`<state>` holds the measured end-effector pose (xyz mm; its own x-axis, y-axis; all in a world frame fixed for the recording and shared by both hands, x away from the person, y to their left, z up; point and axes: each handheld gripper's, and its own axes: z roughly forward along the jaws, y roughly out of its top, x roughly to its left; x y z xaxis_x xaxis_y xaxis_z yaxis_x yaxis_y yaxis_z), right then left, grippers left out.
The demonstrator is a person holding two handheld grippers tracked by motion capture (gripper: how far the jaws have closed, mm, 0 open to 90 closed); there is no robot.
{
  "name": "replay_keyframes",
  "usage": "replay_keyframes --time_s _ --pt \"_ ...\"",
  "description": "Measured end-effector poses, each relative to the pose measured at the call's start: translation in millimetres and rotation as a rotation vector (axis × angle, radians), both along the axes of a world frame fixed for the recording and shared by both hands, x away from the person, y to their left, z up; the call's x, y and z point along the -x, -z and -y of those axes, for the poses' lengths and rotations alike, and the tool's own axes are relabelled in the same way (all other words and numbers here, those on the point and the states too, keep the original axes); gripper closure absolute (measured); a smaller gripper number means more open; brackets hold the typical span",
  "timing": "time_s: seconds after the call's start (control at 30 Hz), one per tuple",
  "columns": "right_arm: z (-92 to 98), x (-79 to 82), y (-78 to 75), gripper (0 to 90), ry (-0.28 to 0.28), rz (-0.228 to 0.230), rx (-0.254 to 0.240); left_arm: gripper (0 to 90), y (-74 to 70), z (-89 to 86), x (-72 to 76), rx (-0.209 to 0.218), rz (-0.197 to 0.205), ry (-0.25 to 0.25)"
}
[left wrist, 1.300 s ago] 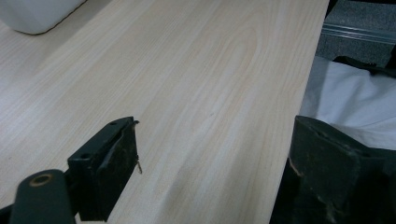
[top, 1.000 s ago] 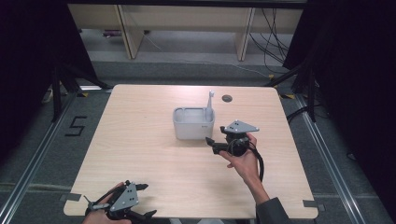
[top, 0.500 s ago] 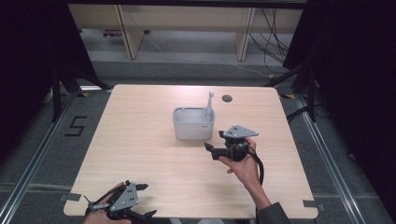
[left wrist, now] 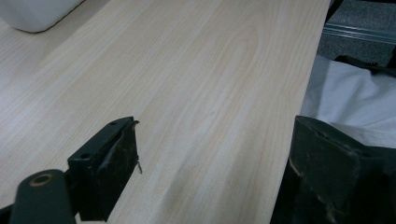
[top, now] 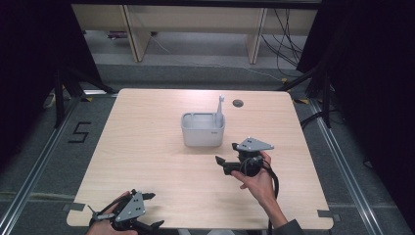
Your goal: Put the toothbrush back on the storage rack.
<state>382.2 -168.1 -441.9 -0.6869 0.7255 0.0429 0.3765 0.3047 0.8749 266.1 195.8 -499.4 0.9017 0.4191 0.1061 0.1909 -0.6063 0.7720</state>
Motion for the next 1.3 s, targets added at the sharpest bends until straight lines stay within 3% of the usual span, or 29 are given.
replay_keyframes --time_s 0.03,0.1,0.2,0.27,0.3,0.33,0.43,0.5,0.53,0.63,0.67,0.7,0.73,0.83,0.93,1.03,1.1,1.13,1.3 --pt "-1.2 1.4 1.4 22.0 0.009 -0.009 -0.015 14.7 1.0 1.3 0.6 0.023 -0.003 -0.013" --pt "-0.6 3.4 2.1 22.0 0.005 -0.012 -0.014 14.7 0.0 0.2 0.1 0.002 0.006 -0.007" --pt "0.0 5.9 3.7 21.8 -0.009 -0.008 -0.011 14.7 0.4 0.8 0.8 0.012 -0.003 -0.016" --pt "-0.9 9.4 5.4 21.4 -0.004 -0.031 -0.028 14.7 0.4 1.0 0.8 0.014 0.000 -0.019" --pt "0.4 9.7 5.8 20.9 -0.010 -0.026 -0.012 14.7 1.3 1.2 0.8 0.024 0.004 -0.013" --pt "0.9 11.4 6.4 20.6 -0.008 -0.039 -0.013 14.7 0.0 -0.1 0.2 0.001 0.000 0.000" --pt "1.0 13.9 10.1 19.5 -0.017 -0.052 -0.027 14.7 0.5 0.9 0.6 0.016 -0.007 -0.011" --pt "2.2 16.5 10.8 18.6 -0.003 -0.064 -0.024 14.7 -0.3 -0.1 0.2 -0.006 0.000 -0.001" --pt "3.9 15.4 11.4 18.3 -0.014 -0.044 -0.013 14.7 0.7 0.8 0.7 0.014 -0.004 -0.009" --pt "4.5 17.7 12.4 17.4 -0.006 -0.043 -0.025 14.7 0.6 0.9 0.6 0.016 -0.007 -0.011" --pt "5.1 17.0 13.2 17.2 -0.031 -0.041 -0.035 14.7 0.4 0.7 0.7 0.008 -0.005 -0.009" --pt "4.9 19.4 12.8 16.6 -0.024 -0.079 -0.052 14.7 0.6 0.7 0.9 0.007 -0.008 -0.010" --pt "5.5 19.0 14.0 15.9 -0.028 -0.051 -0.052 14.7 1.1 0.8 0.4 0.014 -0.005 -0.008" --pt "6.1 23.1 15.5 15.3 -0.011 -0.079 -0.042 14.7 0.8 0.8 0.7 0.015 -0.003 -0.008" --pt "5.8 27.7 19.2 15.4 -0.014 -0.097 -0.066 14.7 -0.2 0.6 1.1 0.006 -0.005 -0.019" --pt "8.3 29.4 21.9 15.3 -0.036 -0.078 -0.049 14.7 0.4 0.8 1.0 0.008 -0.005 -0.010" --pt "8.5 32.9 23.8 15.4 -0.028 -0.092 -0.060 14.7 0.1 0.1 0.2 -0.003 0.003 -0.004" --pt "10.0 33.1 24.2 15.4 -0.033 -0.068 -0.042 14.7 1.1 1.6 1.2 0.025 -0.006 -0.019" --pt "12.0 39.0 27.4 15.4 -0.017 -0.102 -0.054 14.7 0.6 0.7 0.2 0.007 -0.008 -0.008"
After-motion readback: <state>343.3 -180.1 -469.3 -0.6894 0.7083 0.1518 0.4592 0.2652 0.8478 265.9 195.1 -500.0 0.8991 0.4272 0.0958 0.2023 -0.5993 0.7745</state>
